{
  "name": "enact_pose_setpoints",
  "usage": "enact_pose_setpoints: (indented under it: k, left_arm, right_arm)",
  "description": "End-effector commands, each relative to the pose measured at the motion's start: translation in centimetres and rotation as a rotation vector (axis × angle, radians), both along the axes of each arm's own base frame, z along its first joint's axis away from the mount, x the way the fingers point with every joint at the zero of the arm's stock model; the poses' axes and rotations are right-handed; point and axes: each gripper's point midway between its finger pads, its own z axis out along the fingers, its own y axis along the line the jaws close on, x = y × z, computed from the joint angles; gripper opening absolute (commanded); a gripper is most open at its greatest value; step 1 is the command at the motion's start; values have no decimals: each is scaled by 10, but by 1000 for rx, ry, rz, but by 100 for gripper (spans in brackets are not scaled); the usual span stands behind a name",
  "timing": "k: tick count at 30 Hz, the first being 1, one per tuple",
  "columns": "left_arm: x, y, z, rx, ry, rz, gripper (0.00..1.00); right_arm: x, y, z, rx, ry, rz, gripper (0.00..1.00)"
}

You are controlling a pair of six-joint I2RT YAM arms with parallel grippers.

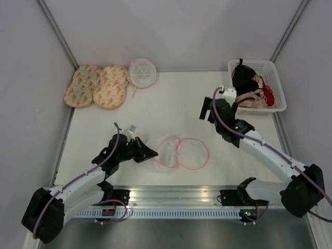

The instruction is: Unzip the laundry bag and remove the bra

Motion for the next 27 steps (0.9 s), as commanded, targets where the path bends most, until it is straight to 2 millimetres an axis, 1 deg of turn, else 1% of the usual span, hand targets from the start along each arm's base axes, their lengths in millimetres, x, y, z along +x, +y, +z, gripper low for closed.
enact_pose_setpoints:
  k: [1, 2, 3, 4, 5, 6, 7, 8, 9, 10, 11, 15, 19, 22, 25, 27]
  left_arm:
    - [6, -2, 10, -31, -37, 18, 2]
    - [6, -1, 9, -28, -37, 17, 2]
    - [6, -1, 8, -25, -37, 17, 2]
    - [5, -1, 7, -26, -33, 17, 2]
    - [5, -1, 7, -27, -33, 17, 2]
    - [5, -1, 6, -30, -33, 17, 2]
    - [5, -2, 7, -34, -30, 16, 2]
    - [5, -2, 7, -33, -31, 15, 2]
    - [4, -2, 7, -32, -32, 15, 2]
    - [5, -1, 8, -33, -36, 17, 2]
    - [4, 0, 7, -26, -36, 21, 2]
    - [4, 1, 9, -29, -40, 28, 2]
    - [2, 2, 8, -31, -42, 27, 2]
    - [1, 3, 7, -31, -38, 32, 2]
    - [1, 2, 8, -31, -38, 25, 2]
    - [1, 2, 8, -30, -37, 25, 2]
  right_arm:
    - [-48, 6, -38, -17, 89, -2, 98]
    - [-59, 10, -41, 8, 94, -6, 98]
    - [-75, 24, -52, -2, 119, 54, 98]
    - [-87, 26, -59, -18, 145, 70, 98]
    - [-95, 30, -60, 17, 148, 62, 98]
    - [-109, 42, -66, 10, 161, 113, 98]
    - [-116, 40, -70, -6, 169, 103, 98]
    - [-121, 43, -73, 10, 175, 97, 98]
    - [-132, 47, -82, -8, 196, 119, 98]
    - [-136, 47, -86, -9, 206, 117, 98]
    - [-143, 47, -97, -25, 229, 120, 98]
    - [-160, 38, -123, -3, 279, 49, 98]
    - [-171, 34, -137, 20, 288, 7, 98]
    - [-178, 30, -147, -5, 298, -5, 98]
    - [-183, 31, -158, -32, 321, -4, 98]
    - [-186, 35, -164, -25, 328, 4, 98]
